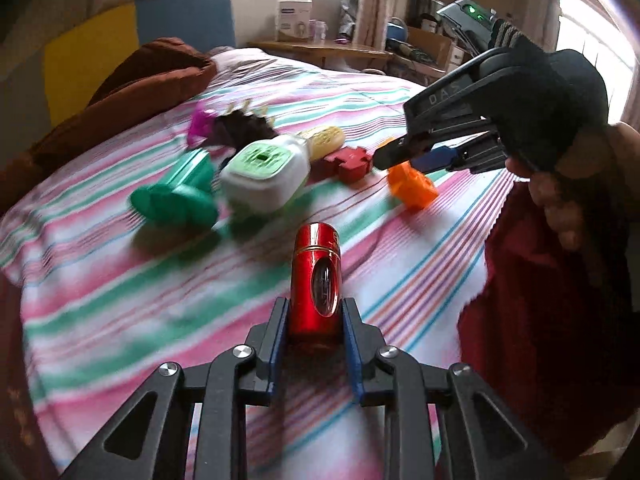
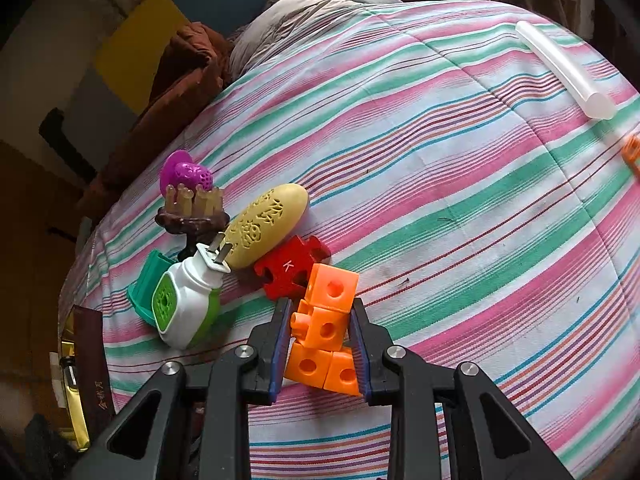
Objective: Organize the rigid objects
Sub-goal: 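Grasp the red metal canister with the left gripper while the right gripper holds the cubes, then carry the red canister into the gold tray and open the left gripper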
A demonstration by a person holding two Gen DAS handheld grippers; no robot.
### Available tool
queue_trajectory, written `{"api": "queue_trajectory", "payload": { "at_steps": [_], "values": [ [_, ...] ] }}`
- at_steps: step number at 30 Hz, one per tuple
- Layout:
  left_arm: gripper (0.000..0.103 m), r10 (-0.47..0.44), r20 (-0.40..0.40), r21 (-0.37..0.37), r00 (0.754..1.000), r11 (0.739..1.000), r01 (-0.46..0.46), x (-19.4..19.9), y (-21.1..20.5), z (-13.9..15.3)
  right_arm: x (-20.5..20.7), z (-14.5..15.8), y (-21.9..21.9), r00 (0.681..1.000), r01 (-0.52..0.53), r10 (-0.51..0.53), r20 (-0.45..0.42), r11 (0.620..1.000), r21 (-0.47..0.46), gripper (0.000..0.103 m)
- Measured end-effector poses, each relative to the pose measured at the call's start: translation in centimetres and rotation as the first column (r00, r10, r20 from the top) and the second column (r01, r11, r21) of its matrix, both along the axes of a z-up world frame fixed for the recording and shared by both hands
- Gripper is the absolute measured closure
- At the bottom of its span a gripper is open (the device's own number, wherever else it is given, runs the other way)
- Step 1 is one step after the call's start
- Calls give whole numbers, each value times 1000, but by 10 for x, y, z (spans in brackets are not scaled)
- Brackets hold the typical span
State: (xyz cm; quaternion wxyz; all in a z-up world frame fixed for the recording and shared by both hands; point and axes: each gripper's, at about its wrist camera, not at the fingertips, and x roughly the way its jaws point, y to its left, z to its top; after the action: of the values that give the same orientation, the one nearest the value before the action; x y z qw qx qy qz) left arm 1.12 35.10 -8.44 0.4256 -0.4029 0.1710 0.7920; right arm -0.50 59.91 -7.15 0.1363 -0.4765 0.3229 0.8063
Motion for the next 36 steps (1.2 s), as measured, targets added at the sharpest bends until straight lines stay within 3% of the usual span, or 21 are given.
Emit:
{"api": "queue_trajectory", "payload": {
  "at_steps": [5,10,14,23,29,36],
  "values": [
    [72,33,47,10,998,999,-34,-2,-1,5,-3,0,-5,1000,-14,14,1,1000,11,74],
    [76,43,54,-27,998,999,-41,-13,18,0,-4,-3,-3,1000,-8,8,11,1000,9,75],
    [77,35,30,-8,999,999,-35,-9,10,1,-6,-3,-1,1000,-5,5,4,1000,6,75],
    [77,102,94,94,990,989,-111,-2,-41,18,-9,0,-4,1000,-24,24,-4,1000,15,74],
    [77,131,85,145,988,979,-143,-1,-71,33,-7,1,-6,999,-38,39,-19,999,17,74],
    [77,216,108,214,970,948,-235,-1,-122,51,-8,10,-10,993,-64,64,-99,998,2,75]
  ]
}}
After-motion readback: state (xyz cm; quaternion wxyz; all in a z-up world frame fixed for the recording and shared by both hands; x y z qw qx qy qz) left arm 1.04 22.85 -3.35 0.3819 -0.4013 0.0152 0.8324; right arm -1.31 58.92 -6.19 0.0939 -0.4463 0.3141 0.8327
